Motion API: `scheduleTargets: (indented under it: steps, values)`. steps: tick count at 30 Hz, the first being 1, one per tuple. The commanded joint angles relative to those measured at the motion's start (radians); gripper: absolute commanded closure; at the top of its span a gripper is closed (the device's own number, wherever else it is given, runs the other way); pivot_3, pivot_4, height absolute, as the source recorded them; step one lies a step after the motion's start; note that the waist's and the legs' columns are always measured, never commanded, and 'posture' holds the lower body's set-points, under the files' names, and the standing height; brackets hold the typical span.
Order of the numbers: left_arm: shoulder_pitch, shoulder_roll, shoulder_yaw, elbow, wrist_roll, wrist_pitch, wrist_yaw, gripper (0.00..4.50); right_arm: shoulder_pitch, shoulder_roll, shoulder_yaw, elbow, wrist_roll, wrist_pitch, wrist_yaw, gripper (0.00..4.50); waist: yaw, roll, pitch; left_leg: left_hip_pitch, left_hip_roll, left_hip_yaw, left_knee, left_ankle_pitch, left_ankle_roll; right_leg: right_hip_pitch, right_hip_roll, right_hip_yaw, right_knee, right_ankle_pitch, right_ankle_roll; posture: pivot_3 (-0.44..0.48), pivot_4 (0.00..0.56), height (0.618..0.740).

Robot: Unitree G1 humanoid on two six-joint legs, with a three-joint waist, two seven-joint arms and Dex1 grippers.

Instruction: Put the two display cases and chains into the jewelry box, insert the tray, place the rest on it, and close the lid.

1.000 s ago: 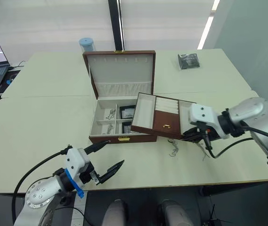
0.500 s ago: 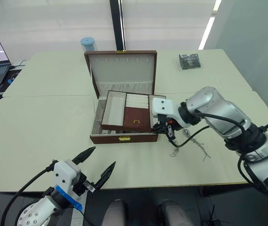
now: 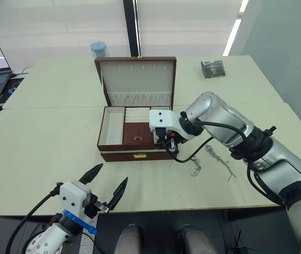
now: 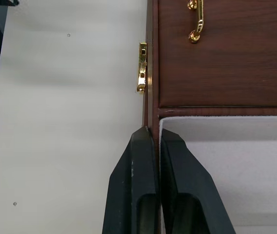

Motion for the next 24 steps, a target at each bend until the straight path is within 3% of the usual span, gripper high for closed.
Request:
scheduleTargets:
  steps: [1, 24]
  values:
    - [0.007, -0.004, 0.001, -0.032, -0.001, -0.032, 0.002, 0.00, -0.049, 0.012, -0.017, 0.005, -0.005, 0.002, 0.006, 4.49, 0.000, 0.000, 0.000, 0.000, 0.000, 0.000, 0.000, 0.000, 0.000, 0.000, 0.000, 0.000, 0.000, 0.000, 0.000, 0.000, 0.150, 0.740]
    - [-0.017, 0.009, -0.011, -0.003, -0.010, -0.029, -0.019, 0.00, -0.039, 0.038, 0.011, 0.086, -0.021, 0.027, -0.016, 4.49, -0.001, -0.001, -0.001, 0.001, 0.000, 0.000, 0.000, 0.000, 0.000, 0.000, 0.000, 0.000, 0.000, 0.000, 0.000, 0.000, 0.150, 0.740]
